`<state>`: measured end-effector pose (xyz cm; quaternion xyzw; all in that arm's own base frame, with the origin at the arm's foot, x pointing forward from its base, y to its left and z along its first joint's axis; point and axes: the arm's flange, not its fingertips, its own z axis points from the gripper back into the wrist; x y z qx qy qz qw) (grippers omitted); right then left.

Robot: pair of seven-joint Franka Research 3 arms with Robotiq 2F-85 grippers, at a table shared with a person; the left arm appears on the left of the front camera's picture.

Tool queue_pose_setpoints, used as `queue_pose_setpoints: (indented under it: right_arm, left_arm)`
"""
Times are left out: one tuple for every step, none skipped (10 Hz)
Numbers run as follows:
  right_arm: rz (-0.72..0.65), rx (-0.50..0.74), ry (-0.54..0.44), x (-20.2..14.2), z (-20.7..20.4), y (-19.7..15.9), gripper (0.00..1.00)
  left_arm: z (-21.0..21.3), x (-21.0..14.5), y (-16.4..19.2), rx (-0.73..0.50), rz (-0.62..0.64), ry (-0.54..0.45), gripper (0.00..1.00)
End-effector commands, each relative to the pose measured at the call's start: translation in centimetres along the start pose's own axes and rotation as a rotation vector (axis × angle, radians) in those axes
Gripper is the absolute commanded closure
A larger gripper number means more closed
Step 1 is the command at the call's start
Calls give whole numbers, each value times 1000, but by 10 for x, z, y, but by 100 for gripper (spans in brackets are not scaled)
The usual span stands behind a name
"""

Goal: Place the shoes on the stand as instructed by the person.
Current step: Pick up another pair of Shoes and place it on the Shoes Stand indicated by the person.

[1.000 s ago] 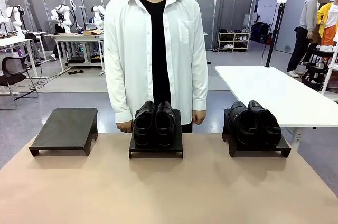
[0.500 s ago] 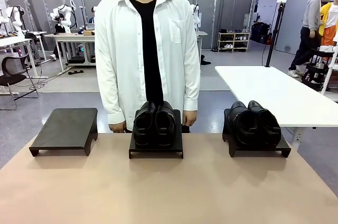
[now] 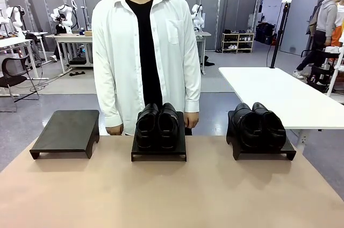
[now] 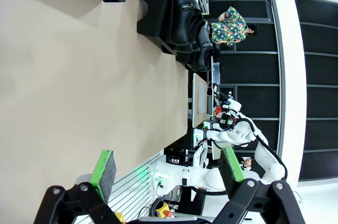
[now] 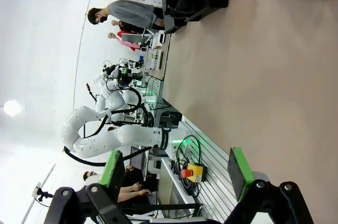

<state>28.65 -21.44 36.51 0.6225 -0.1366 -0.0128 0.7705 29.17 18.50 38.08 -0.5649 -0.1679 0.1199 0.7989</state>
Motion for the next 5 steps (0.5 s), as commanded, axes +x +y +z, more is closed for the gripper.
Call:
queue_pose_setpoints:
  right_arm:
    - [13, 1, 2, -2, 1, 3, 0]
    - [13, 1, 2, -2, 1, 3, 0]
    - [13, 1, 2, -2, 1, 3, 0]
    - [13, 1, 2, -2, 1, 3, 0]
    - [13, 1, 2, -2, 1, 3, 0]
  left_arm:
    - [2, -1, -2, -9, -13, 4, 0]
    - [2, -1, -2, -9, -13, 4, 0]
    - [2, -1, -2, -9, -13, 4, 0]
    - [2, -1, -2, -9, -13, 4, 0]
    - [2, -1, -2, -9, -13, 4, 0]
